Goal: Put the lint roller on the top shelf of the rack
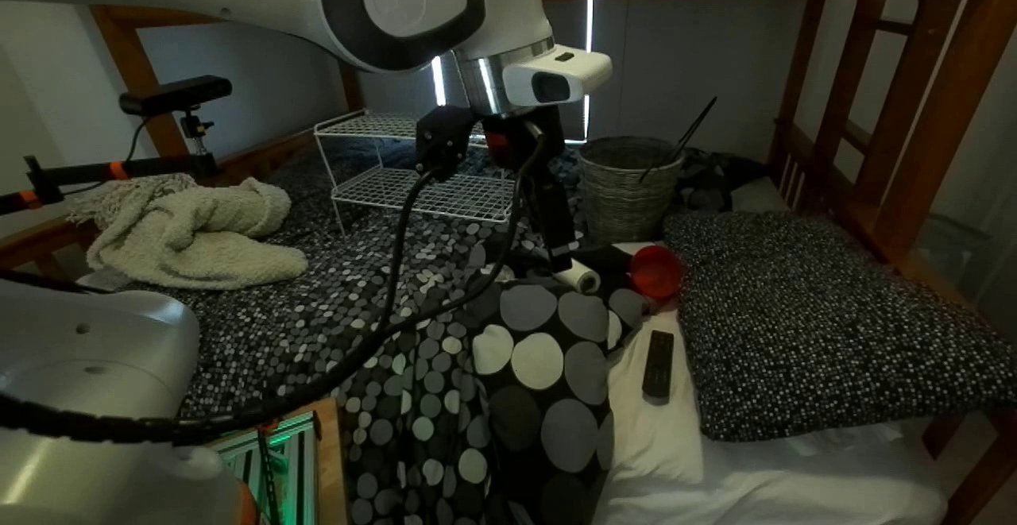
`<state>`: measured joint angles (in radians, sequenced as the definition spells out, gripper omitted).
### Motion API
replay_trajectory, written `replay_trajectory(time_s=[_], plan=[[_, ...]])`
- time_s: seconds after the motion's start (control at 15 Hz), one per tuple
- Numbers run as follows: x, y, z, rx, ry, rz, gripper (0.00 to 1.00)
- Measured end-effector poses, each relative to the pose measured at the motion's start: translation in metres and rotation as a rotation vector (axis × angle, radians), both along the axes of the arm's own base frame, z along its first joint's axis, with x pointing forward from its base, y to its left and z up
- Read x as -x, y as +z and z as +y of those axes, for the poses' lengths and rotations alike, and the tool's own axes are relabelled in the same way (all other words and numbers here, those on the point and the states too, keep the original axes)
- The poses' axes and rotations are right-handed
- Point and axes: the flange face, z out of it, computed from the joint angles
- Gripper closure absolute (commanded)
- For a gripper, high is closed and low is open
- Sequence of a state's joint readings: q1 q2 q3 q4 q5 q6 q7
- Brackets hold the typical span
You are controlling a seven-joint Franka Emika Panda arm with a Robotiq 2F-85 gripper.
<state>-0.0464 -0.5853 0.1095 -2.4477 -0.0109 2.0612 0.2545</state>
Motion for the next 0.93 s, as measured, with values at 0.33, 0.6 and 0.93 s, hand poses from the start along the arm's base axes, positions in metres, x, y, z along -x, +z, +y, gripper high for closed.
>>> replay_trajectory(time_s=[0.33, 0.6, 0.93], plan=[[-0.038, -0.062, 0.086, -0.174, 0.046, 0.066, 0.00], [-0.074, -0.103, 0.163, -0.282, -0.024, 0.106, 0.00], [-0.116, -0.116, 0.202, -0.408, -0.102, 0.168, 0.00]])
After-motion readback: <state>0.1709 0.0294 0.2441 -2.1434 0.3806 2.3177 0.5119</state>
